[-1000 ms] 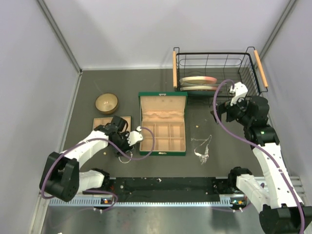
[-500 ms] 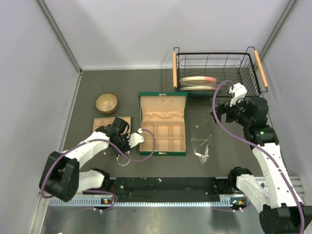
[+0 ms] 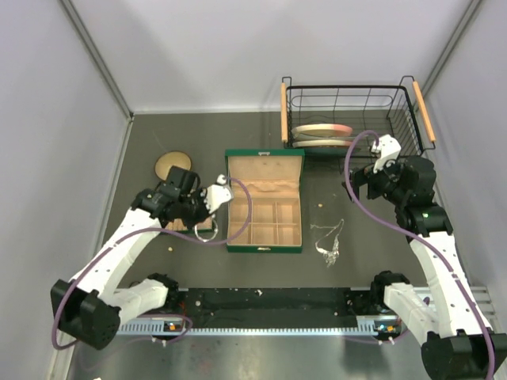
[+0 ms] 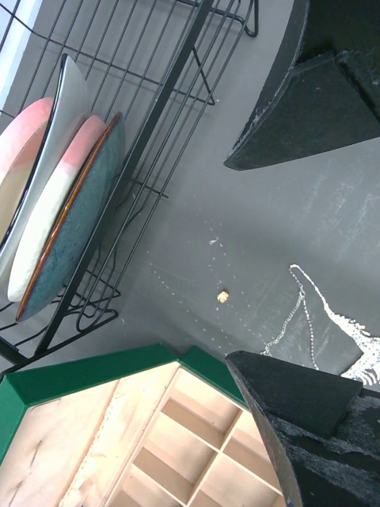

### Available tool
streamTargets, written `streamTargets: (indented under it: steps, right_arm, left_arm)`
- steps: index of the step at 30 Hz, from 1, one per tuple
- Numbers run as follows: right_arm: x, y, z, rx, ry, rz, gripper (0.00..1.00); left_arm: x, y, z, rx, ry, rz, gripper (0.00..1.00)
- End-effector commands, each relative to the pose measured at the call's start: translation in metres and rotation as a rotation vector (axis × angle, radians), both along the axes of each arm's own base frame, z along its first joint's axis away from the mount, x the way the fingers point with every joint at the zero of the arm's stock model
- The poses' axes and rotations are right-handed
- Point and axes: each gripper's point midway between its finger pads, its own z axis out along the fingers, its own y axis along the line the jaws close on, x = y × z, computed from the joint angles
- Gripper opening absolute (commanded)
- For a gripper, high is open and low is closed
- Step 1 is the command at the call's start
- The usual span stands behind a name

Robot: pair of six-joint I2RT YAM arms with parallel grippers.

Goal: Organize the mixed jewelry

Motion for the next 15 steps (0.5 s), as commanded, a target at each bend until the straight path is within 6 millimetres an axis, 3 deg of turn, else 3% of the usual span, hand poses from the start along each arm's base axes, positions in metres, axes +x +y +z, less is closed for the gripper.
streamTargets:
  steps: [1,4,8,15]
  right_arm:
    - [0.006,-0.003,0.010,-0.008,-0.042,-0.004,0.99]
    - [0.006,-0.003,0.010,-0.009,-0.044,-0.007,0.99]
    - [0.006,-0.003,0.008,-0.011,-0.040,-0.008,0.99]
    - [0.007,-0.003,0.005,-0.013,-0.034,-0.007,0.99]
  left_arm:
    - [0.013,-0.035,0.058,-0.178,-0.051,0.010,0.00]
    - [0.030,-0.054,0.075,-0.211,-0.064,0.029,0.00]
    - [0.055,-0.090,0.084,-0.229,-0.070,0.041,0.00]
    - [0.072,-0.148,0.059,-0.157,-0.058,-0.012,0.00]
